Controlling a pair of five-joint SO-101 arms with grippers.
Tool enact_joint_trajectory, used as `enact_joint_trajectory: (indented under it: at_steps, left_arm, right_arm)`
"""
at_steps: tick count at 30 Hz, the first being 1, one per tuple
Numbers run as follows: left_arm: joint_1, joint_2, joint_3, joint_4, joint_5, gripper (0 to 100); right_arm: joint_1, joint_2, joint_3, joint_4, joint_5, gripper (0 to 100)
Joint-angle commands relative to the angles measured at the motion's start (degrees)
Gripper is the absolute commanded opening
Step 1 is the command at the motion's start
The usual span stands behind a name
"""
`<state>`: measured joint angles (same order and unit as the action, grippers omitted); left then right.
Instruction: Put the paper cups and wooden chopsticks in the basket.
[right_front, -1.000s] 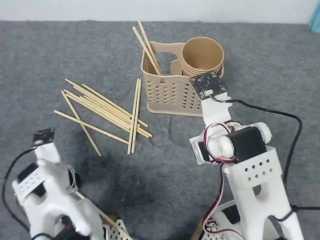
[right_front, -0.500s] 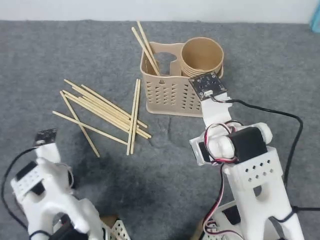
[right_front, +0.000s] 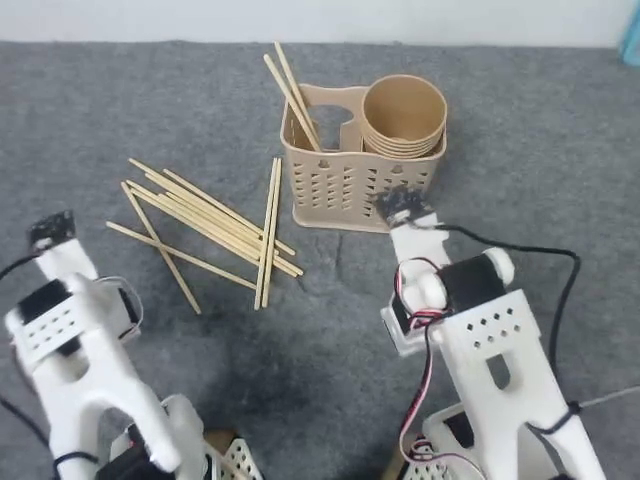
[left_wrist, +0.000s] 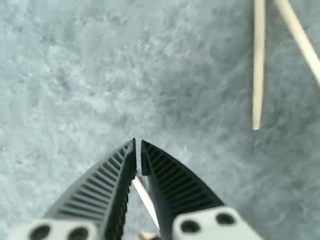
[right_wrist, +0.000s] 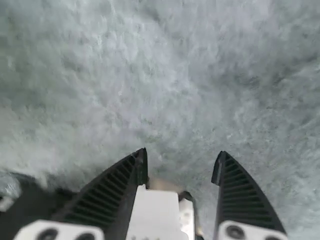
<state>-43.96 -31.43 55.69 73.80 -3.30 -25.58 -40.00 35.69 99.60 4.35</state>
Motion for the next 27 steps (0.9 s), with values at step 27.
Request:
enact_joint_trajectory:
  at_steps: [27]
  left_arm:
    - [-8.26,-0.79,19.12,-12.31,-24.00,1]
  right_arm:
    - [-6.55,-0.22,0.62,-1.45,5.01,21.3]
